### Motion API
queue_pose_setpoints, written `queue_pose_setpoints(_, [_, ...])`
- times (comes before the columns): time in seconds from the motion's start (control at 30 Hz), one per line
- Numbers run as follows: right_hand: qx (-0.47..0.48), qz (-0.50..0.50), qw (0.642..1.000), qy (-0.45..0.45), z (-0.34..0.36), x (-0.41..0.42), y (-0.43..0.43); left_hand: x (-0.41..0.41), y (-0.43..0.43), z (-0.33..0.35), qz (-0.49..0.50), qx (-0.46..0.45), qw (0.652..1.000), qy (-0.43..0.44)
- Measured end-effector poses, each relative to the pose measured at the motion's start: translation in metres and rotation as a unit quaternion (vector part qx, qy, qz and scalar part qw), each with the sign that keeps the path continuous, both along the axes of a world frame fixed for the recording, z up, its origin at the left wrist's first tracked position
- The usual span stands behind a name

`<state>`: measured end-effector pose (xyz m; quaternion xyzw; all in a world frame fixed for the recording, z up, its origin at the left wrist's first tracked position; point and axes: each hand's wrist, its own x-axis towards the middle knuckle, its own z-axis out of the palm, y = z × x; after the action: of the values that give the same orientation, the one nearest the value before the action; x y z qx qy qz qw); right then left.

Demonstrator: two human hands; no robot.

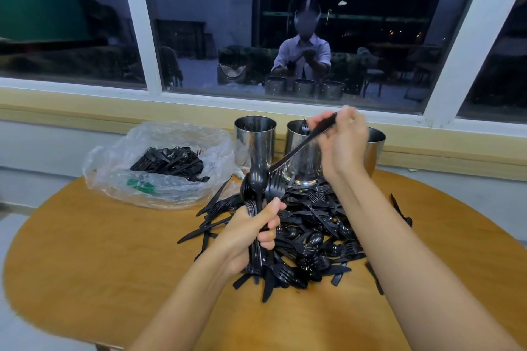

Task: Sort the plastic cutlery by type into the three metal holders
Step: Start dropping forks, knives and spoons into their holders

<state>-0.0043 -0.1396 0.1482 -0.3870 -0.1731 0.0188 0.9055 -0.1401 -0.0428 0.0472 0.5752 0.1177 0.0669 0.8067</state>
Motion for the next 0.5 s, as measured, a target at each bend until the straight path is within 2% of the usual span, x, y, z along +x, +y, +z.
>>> queue_pose_setpoints(0.03, [0.037, -0.043, 0.998, -0.001, 0.004, 0.006, -0.003, 0.0, 0.002, -0.002, 0.013, -0.004, 1.0, 0.0])
queue_pose_setpoints(0.07, [0.031, -0.076, 0.997, -0.007, 0.006, 0.011, -0.006, 0.001, 0.005, -0.004, 0.027, -0.012, 1.0, 0.0])
queue_pose_setpoints(0.1, [-0.017, -0.09, 0.996, -0.018, 0.005, 0.016, -0.008, 0.002, 0.007, -0.004, 0.039, -0.023, 0.999, 0.0])
queue_pose_setpoints(0.17, [-0.206, -0.042, 0.976, -0.065, -0.006, 0.016, -0.009, 0.004, 0.01, -0.005, 0.051, -0.041, 0.998, 0.0])
queue_pose_setpoints(0.23, [-0.398, 0.07, 0.908, -0.111, -0.024, 0.005, -0.008, 0.007, 0.01, -0.006, 0.057, -0.047, 0.997, -0.001])
queue_pose_setpoints(0.3, [-0.516, 0.119, 0.834, -0.153, -0.039, -0.007, -0.002, 0.011, 0.01, -0.006, 0.065, -0.036, 0.997, -0.001])
queue_pose_setpoints(0.4, [-0.584, 0.094, 0.779, -0.207, -0.054, -0.013, 0.009, 0.017, 0.008, -0.007, 0.082, 0.006, 0.997, -0.005])
queue_pose_setpoints(0.5, [-0.607, 0.074, 0.757, -0.228, -0.058, -0.011, 0.015, 0.02, 0.009, -0.01, 0.101, 0.037, 0.994, -0.004])
